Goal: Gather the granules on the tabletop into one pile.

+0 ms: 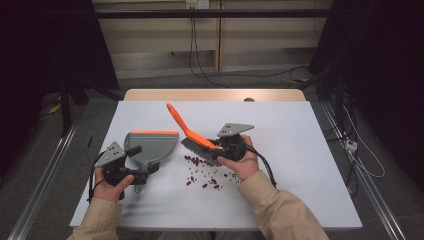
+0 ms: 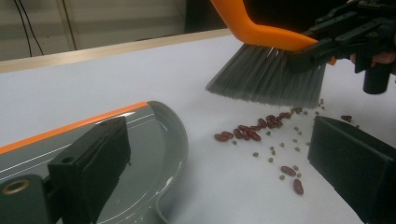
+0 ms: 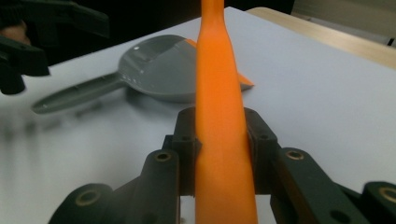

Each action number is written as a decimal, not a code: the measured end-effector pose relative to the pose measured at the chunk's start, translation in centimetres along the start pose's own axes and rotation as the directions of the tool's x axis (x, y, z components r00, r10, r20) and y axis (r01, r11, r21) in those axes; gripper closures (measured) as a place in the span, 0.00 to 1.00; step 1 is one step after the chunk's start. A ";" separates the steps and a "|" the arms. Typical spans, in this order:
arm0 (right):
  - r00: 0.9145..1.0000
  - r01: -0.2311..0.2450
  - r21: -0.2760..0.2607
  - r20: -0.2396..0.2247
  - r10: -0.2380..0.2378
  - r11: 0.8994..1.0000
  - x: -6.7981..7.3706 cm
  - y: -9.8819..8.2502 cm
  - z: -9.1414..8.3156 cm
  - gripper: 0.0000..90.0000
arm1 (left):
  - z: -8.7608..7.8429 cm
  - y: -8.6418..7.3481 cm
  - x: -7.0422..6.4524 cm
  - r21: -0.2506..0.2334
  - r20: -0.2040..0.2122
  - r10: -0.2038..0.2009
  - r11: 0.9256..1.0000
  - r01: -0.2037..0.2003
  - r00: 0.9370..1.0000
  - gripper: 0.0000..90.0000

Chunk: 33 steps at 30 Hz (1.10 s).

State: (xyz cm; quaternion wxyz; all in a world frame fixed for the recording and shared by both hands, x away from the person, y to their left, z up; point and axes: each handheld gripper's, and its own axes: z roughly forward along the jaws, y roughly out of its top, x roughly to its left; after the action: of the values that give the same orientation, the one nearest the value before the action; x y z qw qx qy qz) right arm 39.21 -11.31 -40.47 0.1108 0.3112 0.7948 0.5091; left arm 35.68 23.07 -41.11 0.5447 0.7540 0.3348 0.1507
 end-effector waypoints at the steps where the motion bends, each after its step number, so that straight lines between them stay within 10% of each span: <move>1: 1.000 -0.020 -0.001 -0.005 0.020 1.000 0.4 -0.1 0.2 0.79 | 0.0 0.0 0.0 0.001 -0.003 0.002 1.000 -0.002 1.000 0.06; 25: 0.975 -0.190 0.043 -0.108 0.194 0.981 6.7 -2.4 2.3 0.79 | -0.1 0.0 0.1 0.002 -0.004 0.011 1.000 -0.011 1.000 0.06; 33: 0.979 -0.194 0.107 -0.049 0.200 0.975 6.6 -3.2 2.6 0.79 | -0.2 0.0 0.0 0.002 -0.003 0.016 1.000 -0.016 1.000 0.06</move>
State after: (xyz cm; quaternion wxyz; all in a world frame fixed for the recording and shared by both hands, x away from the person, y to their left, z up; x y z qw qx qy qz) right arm 34.09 -6.28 -43.58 0.0204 0.3784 0.7878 0.4856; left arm 35.55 23.17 -41.03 0.5424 0.7569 0.3297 0.1556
